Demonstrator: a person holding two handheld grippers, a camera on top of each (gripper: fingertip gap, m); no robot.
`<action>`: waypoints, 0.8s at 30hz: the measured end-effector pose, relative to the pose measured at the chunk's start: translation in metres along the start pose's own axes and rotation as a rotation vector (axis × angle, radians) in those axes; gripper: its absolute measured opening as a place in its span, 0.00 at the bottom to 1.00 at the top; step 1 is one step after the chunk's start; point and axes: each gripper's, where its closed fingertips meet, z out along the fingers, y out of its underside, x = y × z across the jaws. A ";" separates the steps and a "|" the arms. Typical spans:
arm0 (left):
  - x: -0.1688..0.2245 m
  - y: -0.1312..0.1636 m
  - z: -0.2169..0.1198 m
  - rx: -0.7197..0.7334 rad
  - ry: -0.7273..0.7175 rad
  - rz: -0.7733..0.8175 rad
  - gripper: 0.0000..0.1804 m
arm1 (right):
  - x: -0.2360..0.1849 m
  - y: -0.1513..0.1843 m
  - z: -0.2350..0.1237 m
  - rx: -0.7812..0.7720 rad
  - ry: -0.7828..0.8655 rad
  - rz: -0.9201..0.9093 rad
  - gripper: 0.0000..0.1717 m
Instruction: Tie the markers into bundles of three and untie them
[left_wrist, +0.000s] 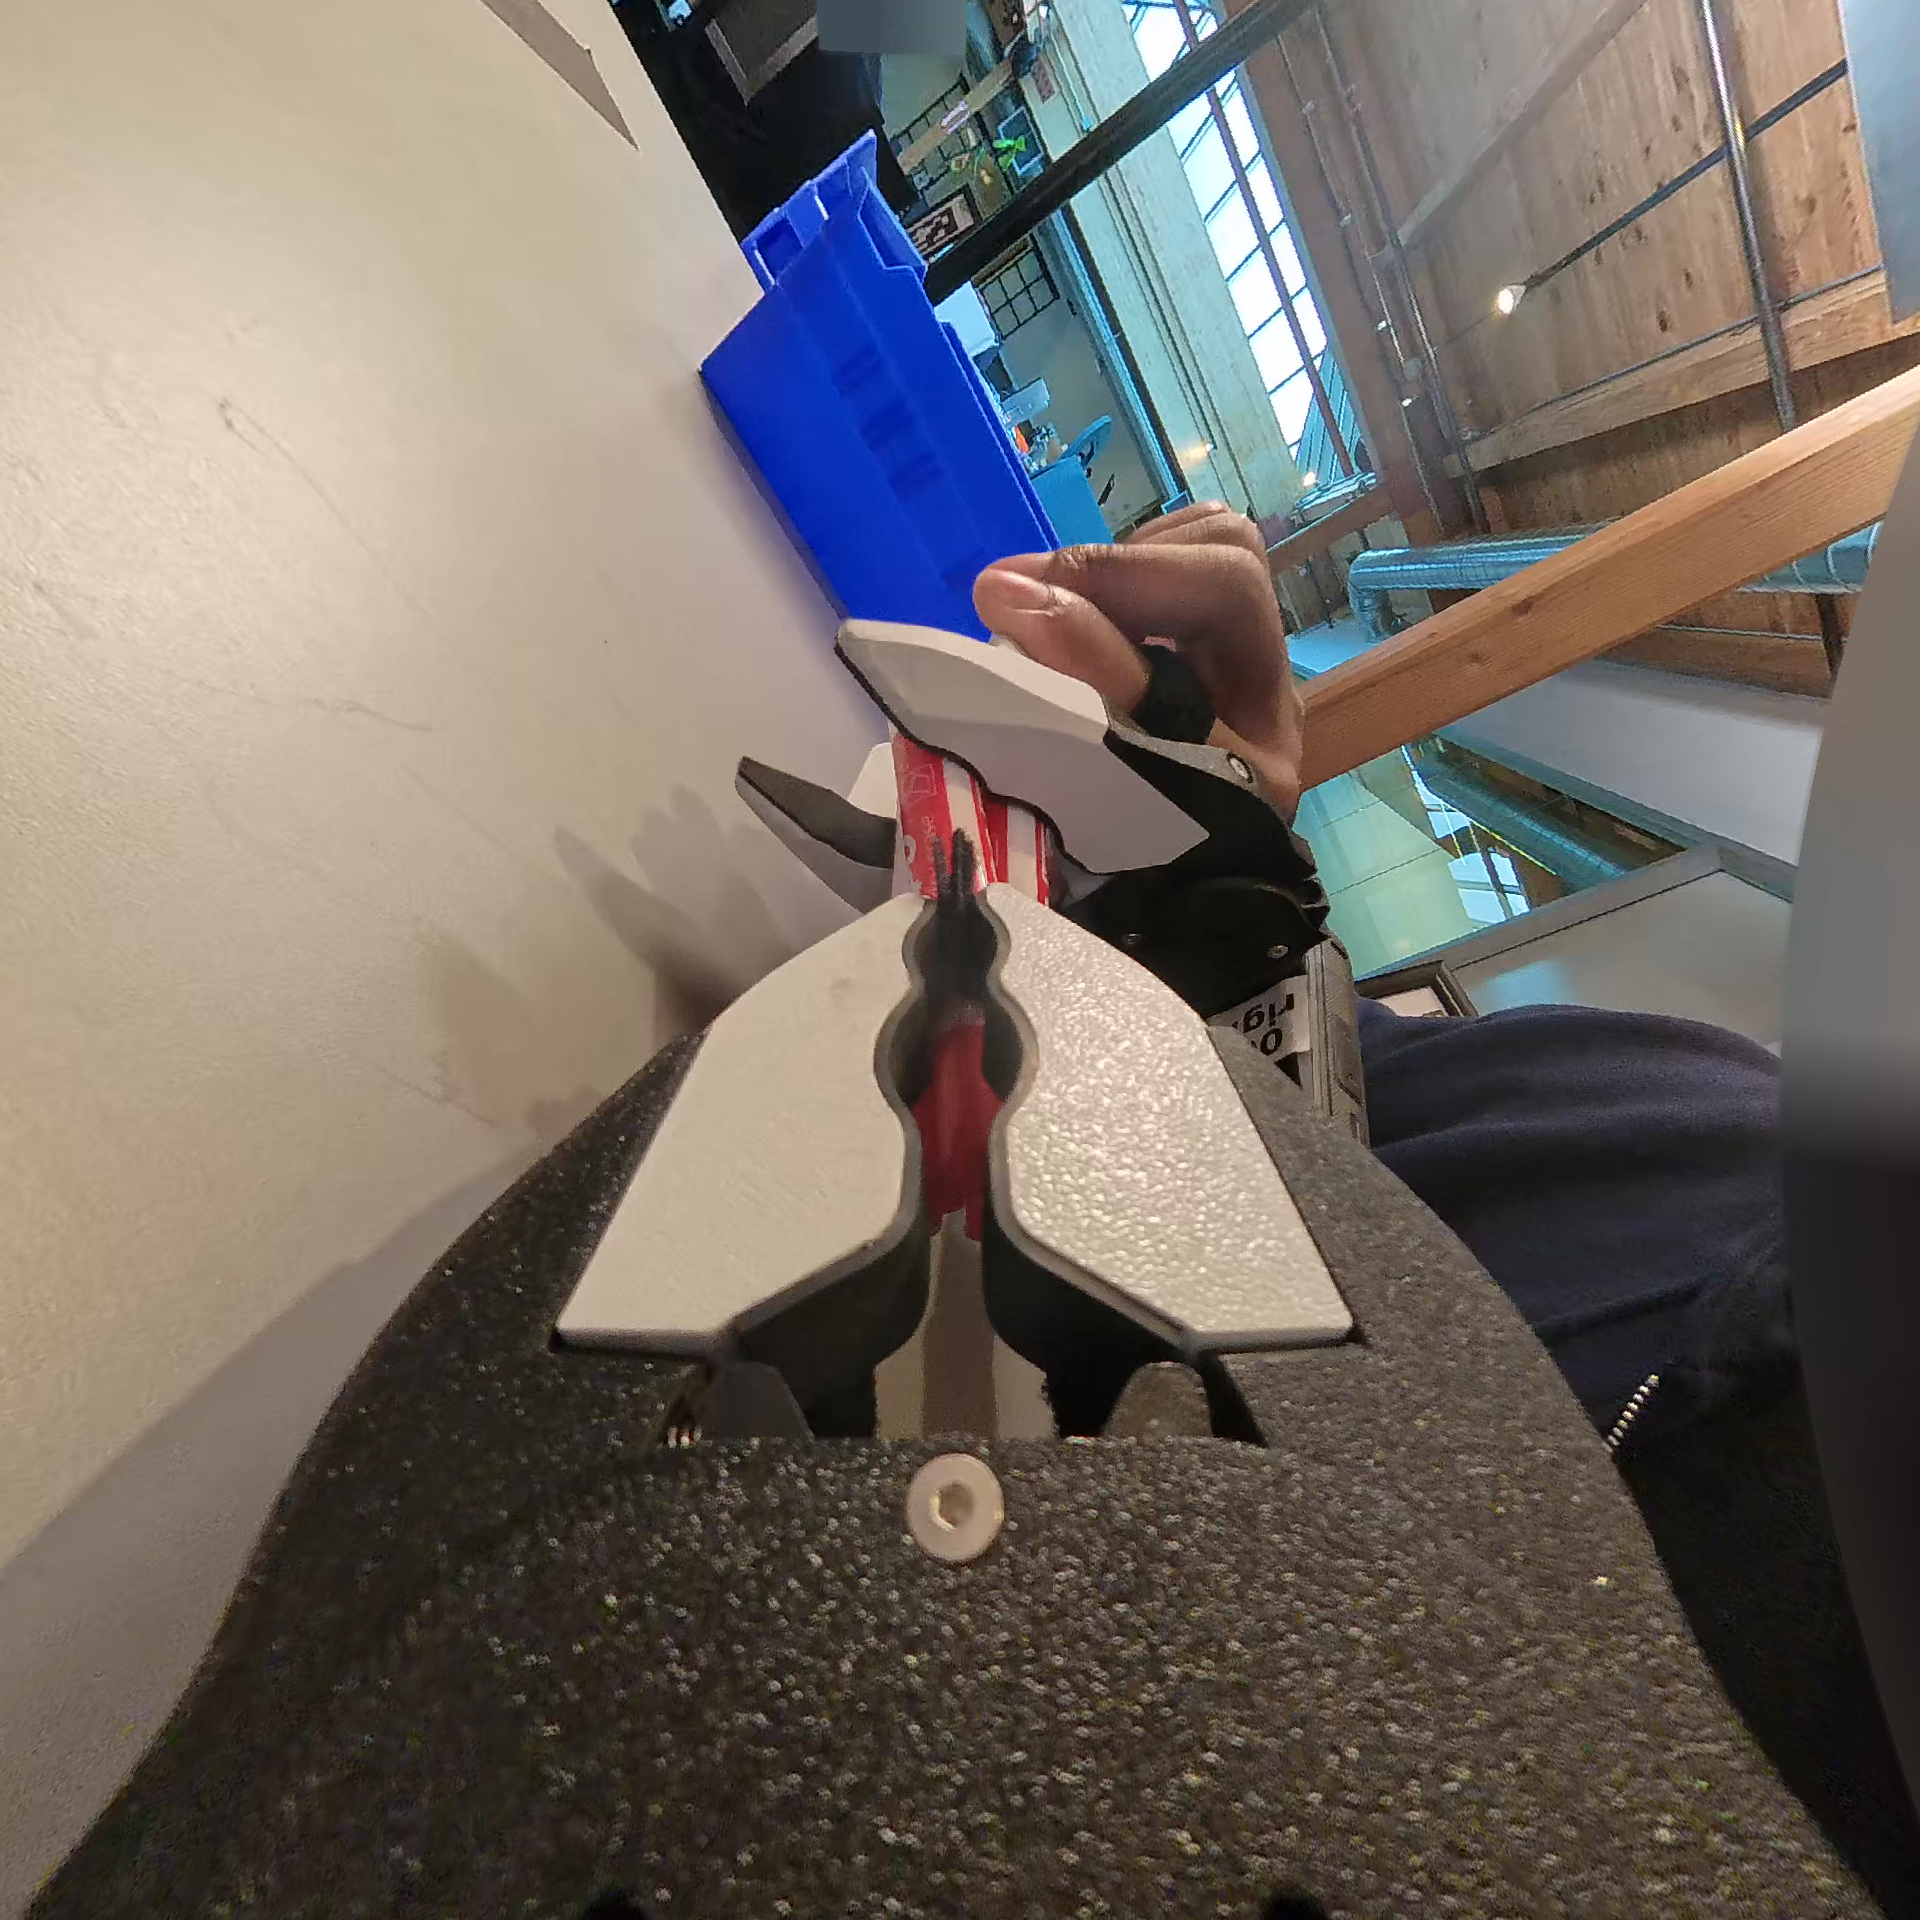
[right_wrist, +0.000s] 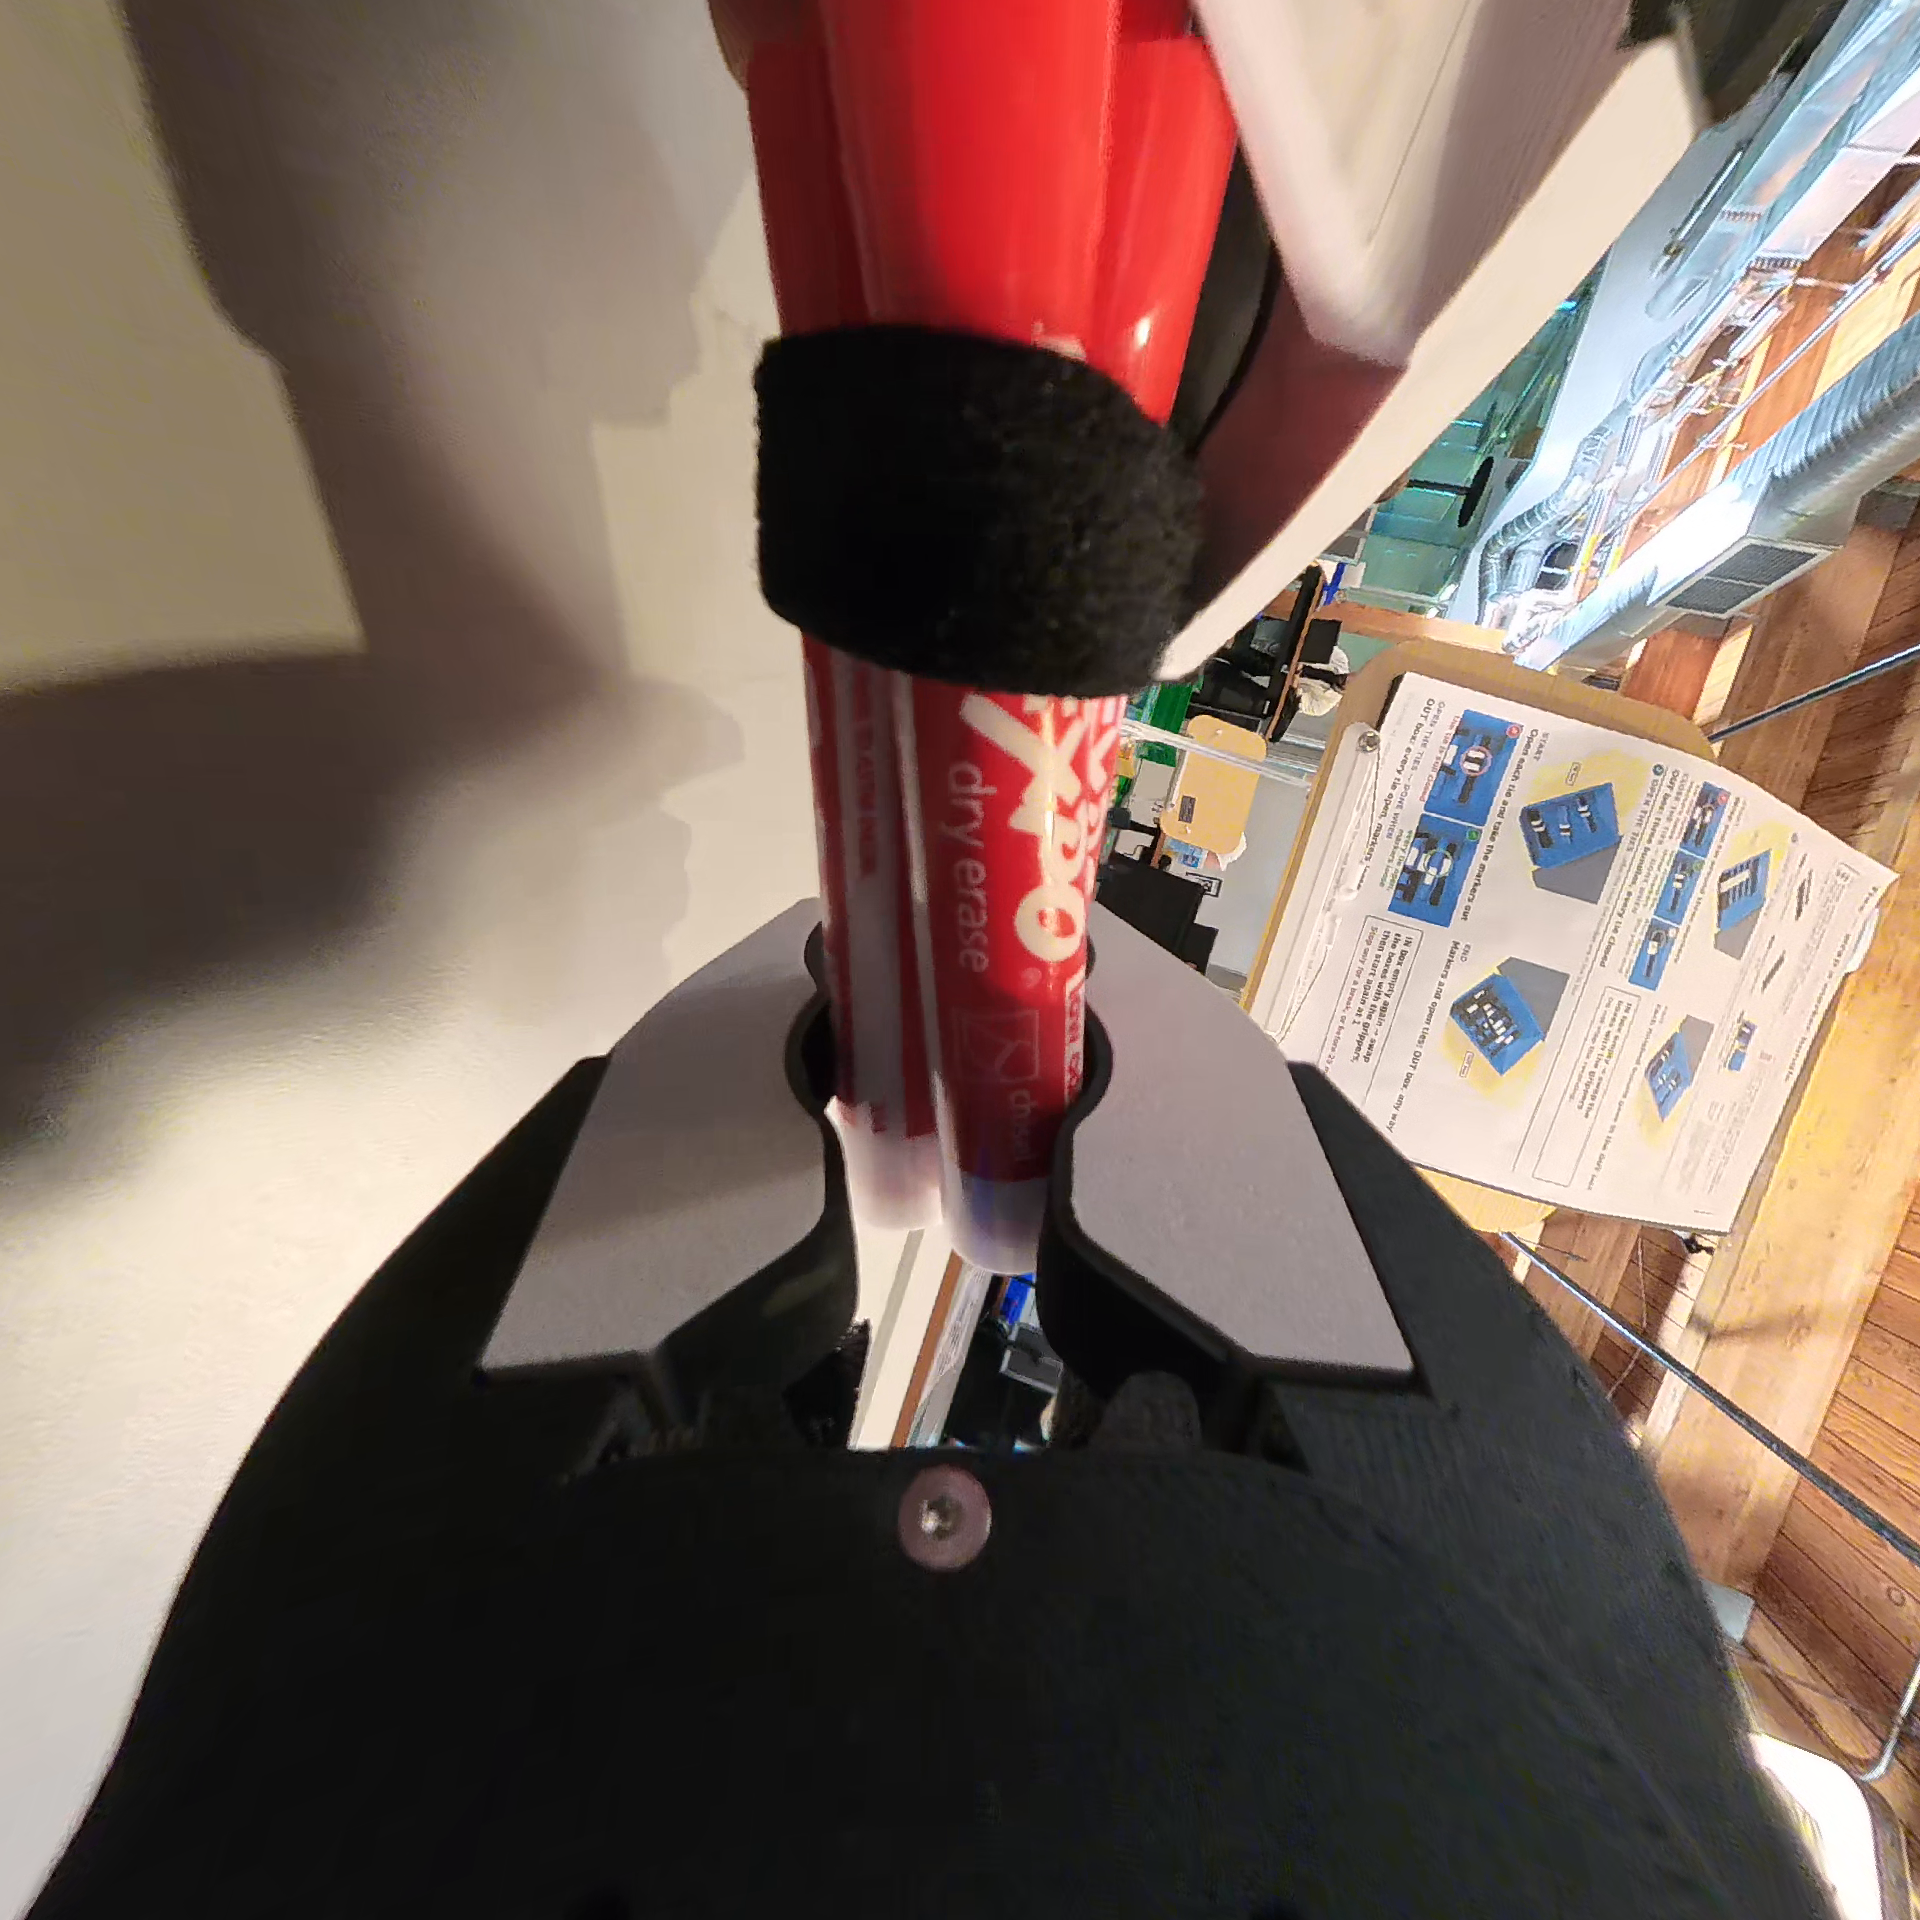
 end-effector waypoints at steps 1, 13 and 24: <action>0.000 0.001 0.000 -0.007 0.003 -0.007 0.03 | -0.001 -0.001 0.000 0.001 -0.005 0.000 0.22; -0.005 0.005 -0.002 -0.090 -0.030 0.039 0.03 | -0.006 -0.012 -0.001 0.017 -0.023 -0.030 0.22; -0.003 -0.003 -0.007 -0.091 -0.014 0.148 0.03 | 0.004 -0.011 0.004 0.002 0.034 -0.014 0.24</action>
